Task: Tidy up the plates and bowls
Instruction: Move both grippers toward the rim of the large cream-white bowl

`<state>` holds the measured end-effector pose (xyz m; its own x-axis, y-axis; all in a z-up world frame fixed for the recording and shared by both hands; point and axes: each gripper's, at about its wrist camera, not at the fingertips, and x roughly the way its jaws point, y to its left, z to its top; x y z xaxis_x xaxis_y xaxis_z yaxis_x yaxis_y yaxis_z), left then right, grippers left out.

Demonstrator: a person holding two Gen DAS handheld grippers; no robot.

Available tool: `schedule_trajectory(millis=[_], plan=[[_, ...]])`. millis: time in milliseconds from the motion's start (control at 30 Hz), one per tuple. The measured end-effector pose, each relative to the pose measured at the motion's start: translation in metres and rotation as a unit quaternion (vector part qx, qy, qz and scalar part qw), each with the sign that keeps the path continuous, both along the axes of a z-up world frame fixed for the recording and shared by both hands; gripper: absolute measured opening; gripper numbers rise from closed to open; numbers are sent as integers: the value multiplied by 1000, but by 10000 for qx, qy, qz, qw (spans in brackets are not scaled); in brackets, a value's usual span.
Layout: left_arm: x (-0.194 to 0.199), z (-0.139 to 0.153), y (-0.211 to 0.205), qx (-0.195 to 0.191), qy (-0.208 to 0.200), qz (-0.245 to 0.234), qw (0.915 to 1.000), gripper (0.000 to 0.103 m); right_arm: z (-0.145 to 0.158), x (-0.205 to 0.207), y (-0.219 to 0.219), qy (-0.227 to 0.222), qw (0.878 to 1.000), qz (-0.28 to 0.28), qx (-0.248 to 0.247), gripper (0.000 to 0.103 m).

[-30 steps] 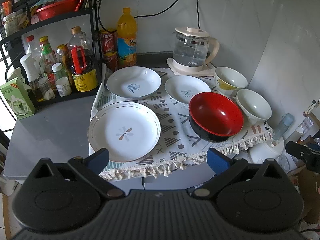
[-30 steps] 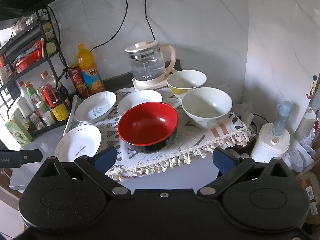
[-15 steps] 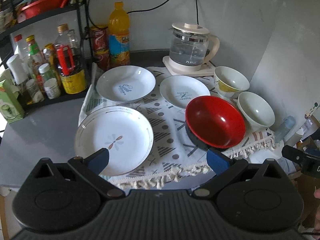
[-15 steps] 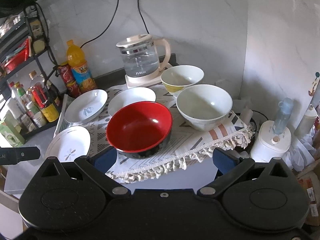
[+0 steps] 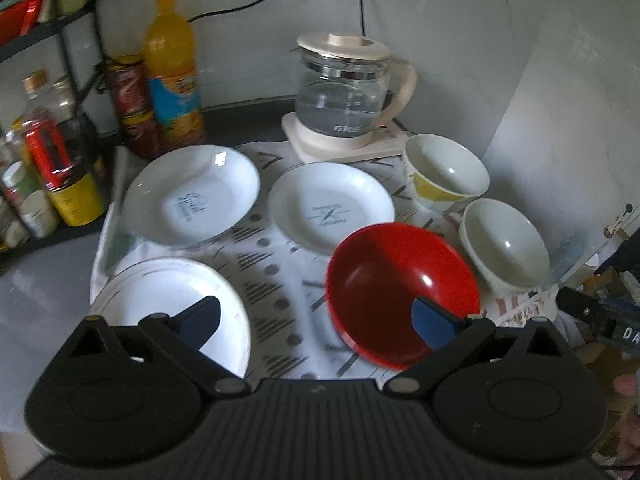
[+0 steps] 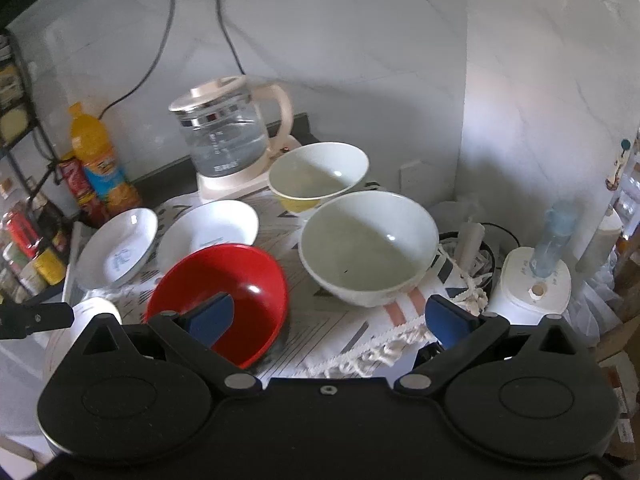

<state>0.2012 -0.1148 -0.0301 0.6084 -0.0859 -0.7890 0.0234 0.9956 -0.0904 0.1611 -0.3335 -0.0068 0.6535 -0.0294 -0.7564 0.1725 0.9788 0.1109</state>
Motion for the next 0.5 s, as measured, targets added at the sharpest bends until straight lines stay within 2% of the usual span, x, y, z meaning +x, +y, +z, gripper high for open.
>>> schedule_trajectory(millis=[500], plan=[[76,-11,-50,-346,183,-802,9960,100,-30,40,-35,365,9966,-677,310,94]])
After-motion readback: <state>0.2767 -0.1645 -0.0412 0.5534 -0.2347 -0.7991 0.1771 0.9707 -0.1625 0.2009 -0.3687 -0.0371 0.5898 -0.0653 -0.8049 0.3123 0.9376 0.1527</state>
